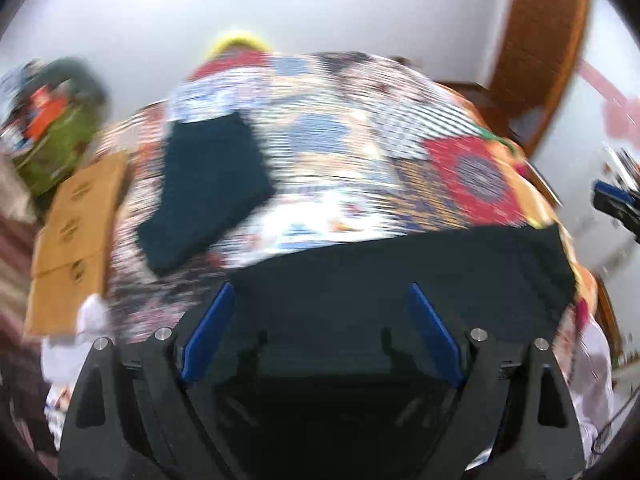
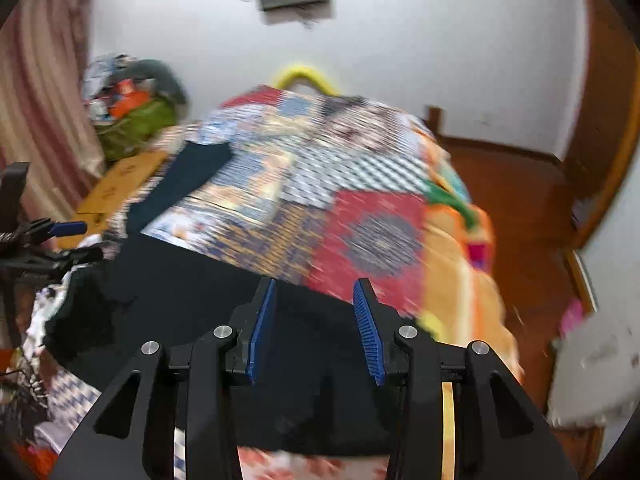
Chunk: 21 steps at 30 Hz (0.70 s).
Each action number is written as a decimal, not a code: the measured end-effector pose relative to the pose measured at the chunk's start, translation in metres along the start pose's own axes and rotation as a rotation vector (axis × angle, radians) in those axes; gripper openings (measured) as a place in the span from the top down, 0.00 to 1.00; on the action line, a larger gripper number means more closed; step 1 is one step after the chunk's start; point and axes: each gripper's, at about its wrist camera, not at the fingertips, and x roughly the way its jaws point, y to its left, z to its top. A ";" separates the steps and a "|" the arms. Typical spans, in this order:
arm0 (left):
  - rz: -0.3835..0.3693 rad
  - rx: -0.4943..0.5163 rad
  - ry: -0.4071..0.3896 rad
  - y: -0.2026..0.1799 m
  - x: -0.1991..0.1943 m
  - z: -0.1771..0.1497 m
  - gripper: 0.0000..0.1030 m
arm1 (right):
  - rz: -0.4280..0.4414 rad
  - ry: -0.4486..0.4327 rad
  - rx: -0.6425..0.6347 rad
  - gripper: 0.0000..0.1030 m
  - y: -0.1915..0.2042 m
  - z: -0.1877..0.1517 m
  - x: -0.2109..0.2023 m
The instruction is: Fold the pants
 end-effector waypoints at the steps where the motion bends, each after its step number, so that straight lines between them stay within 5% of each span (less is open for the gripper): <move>1: 0.031 -0.033 -0.002 0.023 -0.004 -0.003 0.14 | 0.022 -0.006 -0.017 0.65 0.012 0.006 0.004; 8: 0.195 -0.209 0.055 0.153 -0.009 -0.047 0.14 | 0.173 0.019 -0.156 0.60 0.100 0.035 0.056; 11: 0.210 -0.265 0.100 0.186 0.000 -0.071 0.14 | 0.208 0.057 -0.212 0.60 0.135 0.041 0.085; 18: 0.152 -0.349 0.218 0.228 0.046 -0.123 0.14 | 0.285 0.191 -0.302 0.60 0.192 0.048 0.146; 21: 0.056 -0.386 0.277 0.229 0.072 -0.136 0.19 | 0.311 0.247 -0.344 0.60 0.214 0.050 0.170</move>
